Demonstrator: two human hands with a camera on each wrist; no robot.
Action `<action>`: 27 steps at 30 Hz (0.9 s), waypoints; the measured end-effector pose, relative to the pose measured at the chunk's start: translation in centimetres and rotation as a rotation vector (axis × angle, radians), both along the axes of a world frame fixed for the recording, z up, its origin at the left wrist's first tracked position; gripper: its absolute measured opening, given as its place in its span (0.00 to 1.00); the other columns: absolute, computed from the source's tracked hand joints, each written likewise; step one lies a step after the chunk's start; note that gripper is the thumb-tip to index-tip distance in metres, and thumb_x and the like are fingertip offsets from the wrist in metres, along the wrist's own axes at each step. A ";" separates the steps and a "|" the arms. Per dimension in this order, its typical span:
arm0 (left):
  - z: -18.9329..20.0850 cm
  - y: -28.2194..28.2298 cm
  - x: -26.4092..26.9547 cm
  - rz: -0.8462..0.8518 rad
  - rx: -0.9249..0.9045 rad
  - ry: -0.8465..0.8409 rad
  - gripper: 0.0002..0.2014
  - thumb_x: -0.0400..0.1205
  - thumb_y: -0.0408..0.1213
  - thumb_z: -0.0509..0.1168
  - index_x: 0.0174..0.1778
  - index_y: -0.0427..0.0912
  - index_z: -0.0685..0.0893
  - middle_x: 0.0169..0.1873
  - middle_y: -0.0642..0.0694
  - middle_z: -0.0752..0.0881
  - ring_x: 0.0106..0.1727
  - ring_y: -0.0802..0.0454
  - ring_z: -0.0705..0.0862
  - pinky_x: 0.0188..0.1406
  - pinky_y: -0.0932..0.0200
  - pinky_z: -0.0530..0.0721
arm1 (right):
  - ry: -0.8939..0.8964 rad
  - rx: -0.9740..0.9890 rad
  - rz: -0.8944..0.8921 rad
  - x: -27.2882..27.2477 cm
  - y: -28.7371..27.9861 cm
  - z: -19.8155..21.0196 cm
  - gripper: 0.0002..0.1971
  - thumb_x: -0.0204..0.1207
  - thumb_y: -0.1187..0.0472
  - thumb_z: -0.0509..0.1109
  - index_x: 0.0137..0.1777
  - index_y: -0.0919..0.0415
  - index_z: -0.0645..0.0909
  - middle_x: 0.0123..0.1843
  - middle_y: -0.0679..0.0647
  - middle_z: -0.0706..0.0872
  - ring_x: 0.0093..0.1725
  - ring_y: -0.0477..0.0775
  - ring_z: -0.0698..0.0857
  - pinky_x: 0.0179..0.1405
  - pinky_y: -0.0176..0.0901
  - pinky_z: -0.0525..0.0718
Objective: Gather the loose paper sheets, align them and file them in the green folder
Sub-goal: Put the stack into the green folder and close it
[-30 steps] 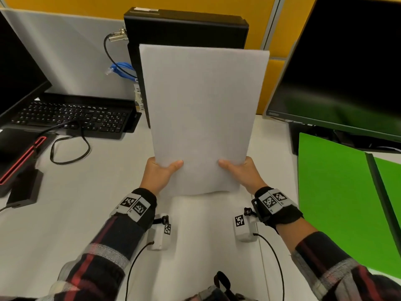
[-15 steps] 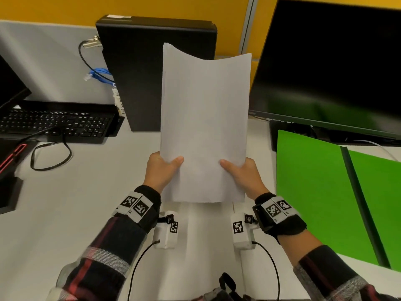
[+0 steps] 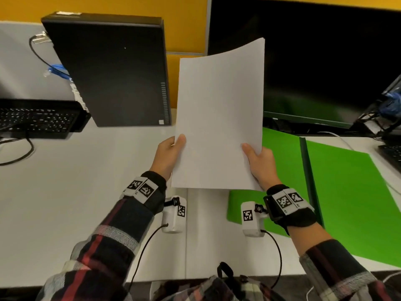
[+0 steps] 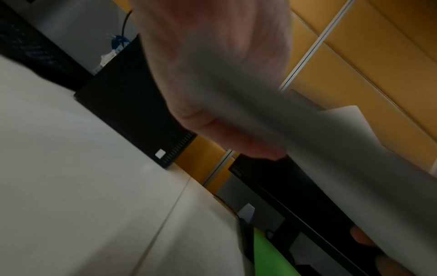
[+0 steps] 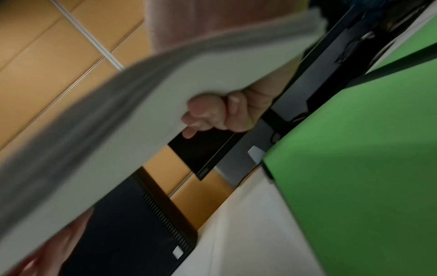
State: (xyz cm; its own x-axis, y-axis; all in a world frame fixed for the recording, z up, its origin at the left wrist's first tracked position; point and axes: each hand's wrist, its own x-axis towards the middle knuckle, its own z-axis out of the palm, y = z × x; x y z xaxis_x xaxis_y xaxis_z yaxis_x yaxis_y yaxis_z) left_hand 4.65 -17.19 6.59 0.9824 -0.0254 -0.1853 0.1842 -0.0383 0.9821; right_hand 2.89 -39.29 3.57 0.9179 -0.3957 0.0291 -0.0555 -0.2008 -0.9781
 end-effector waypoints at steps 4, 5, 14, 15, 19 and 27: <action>-1.8 -3.4 -0.8 -0.005 -0.109 0.155 0.24 0.86 0.54 0.44 0.47 0.47 0.83 0.35 0.49 0.85 0.31 0.56 0.83 0.33 0.59 0.79 | 0.024 0.013 -0.112 -2.3 -6.1 -0.7 0.16 0.79 0.60 0.67 0.61 0.71 0.81 0.53 0.58 0.86 0.52 0.55 0.84 0.46 0.40 0.83; -2.6 -4.4 -1.0 -0.031 -0.075 0.185 0.22 0.87 0.52 0.45 0.48 0.45 0.82 0.35 0.48 0.84 0.31 0.55 0.83 0.33 0.59 0.79 | 0.028 0.011 -0.142 -3.1 -7.6 -0.8 0.17 0.79 0.59 0.67 0.62 0.70 0.81 0.54 0.59 0.86 0.52 0.56 0.84 0.48 0.42 0.82; -10.3 -14.1 -0.8 -0.347 0.822 0.188 0.21 0.81 0.36 0.61 0.68 0.28 0.71 0.68 0.31 0.74 0.70 0.34 0.73 0.68 0.47 0.72 | 0.091 -0.039 -0.327 -7.7 -14.8 -3.0 0.16 0.78 0.62 0.67 0.60 0.73 0.81 0.52 0.61 0.85 0.51 0.53 0.82 0.45 0.39 0.80; -10.7 -15.0 -0.9 -0.338 0.911 0.181 0.21 0.81 0.34 0.62 0.68 0.29 0.70 0.69 0.31 0.72 0.71 0.34 0.71 0.69 0.45 0.70 | 0.110 -0.036 -0.330 -8.0 -15.1 -3.3 0.16 0.78 0.62 0.68 0.59 0.73 0.82 0.51 0.61 0.85 0.51 0.53 0.83 0.45 0.41 0.80; -11.4 -18.0 -1.7 -0.112 1.027 0.192 0.16 0.83 0.24 0.51 0.67 0.32 0.70 0.70 0.34 0.70 0.72 0.39 0.67 0.68 0.43 0.67 | 0.158 -0.056 -0.349 -9.2 -16.3 -4.0 0.16 0.78 0.61 0.67 0.59 0.73 0.82 0.50 0.59 0.85 0.49 0.53 0.82 0.36 0.32 0.81; -11.6 -17.0 0.2 -0.258 0.894 0.330 0.35 0.68 0.42 0.77 0.68 0.31 0.73 0.68 0.35 0.76 0.70 0.37 0.74 0.68 0.47 0.74 | 0.195 -0.056 -0.387 -10.8 -17.5 -5.5 0.16 0.78 0.60 0.68 0.58 0.73 0.82 0.48 0.59 0.85 0.46 0.55 0.83 0.25 0.19 0.77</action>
